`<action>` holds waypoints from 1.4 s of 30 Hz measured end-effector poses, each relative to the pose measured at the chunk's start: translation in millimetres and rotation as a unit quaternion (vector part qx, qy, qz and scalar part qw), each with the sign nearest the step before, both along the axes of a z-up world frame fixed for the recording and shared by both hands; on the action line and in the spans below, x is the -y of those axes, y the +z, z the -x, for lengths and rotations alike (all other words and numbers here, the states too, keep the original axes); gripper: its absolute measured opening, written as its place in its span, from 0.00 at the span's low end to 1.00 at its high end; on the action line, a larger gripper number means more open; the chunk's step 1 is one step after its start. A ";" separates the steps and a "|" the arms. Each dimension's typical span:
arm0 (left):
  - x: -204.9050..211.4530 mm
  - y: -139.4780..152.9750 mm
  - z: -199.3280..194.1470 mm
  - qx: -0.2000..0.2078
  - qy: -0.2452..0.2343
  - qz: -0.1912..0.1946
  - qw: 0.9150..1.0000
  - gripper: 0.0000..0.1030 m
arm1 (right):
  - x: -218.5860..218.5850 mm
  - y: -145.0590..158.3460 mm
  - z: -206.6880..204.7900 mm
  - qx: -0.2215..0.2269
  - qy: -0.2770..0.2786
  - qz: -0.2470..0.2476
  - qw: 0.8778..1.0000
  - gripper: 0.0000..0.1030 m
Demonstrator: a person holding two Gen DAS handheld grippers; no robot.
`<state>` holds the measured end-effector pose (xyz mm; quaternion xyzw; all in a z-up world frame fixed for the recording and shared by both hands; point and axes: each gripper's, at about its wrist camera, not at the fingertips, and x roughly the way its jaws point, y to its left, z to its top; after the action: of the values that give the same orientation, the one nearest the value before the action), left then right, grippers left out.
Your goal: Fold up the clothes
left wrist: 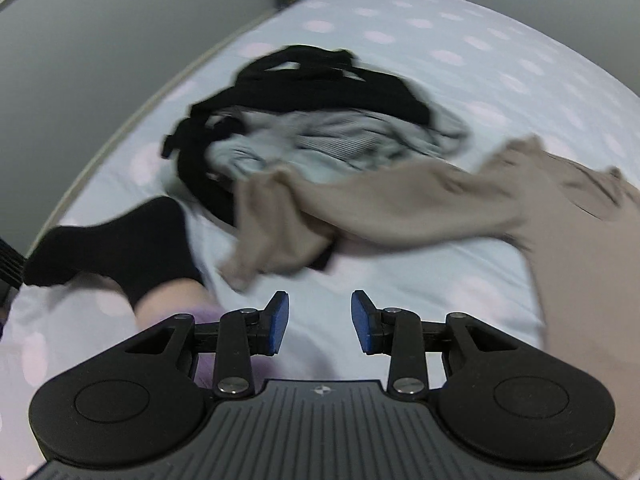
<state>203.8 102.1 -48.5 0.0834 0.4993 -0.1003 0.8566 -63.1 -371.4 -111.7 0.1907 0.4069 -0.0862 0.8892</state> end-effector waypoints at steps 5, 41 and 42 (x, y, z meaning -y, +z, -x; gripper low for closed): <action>-20.0 -28.8 -40.2 0.022 0.049 -0.006 0.999 0.31 | -18.0 -5.0 -21.0 -0.004 0.024 -0.002 1.000 0.45; 155.5 156.4 -5.6 0.122 -0.158 0.196 0.960 0.00 | -15.9 -9.3 -48.6 0.033 0.041 -0.002 0.999 0.46; 170.0 158.6 -2.0 0.120 -0.173 0.203 0.956 0.00 | -13.5 -8.9 -49.0 0.036 0.040 -0.003 0.999 0.46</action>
<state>205.8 -67.9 110.1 0.0041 0.3398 -0.3355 0.8786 -14.1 -357.9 -120.5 0.1796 0.3825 -0.0425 0.9053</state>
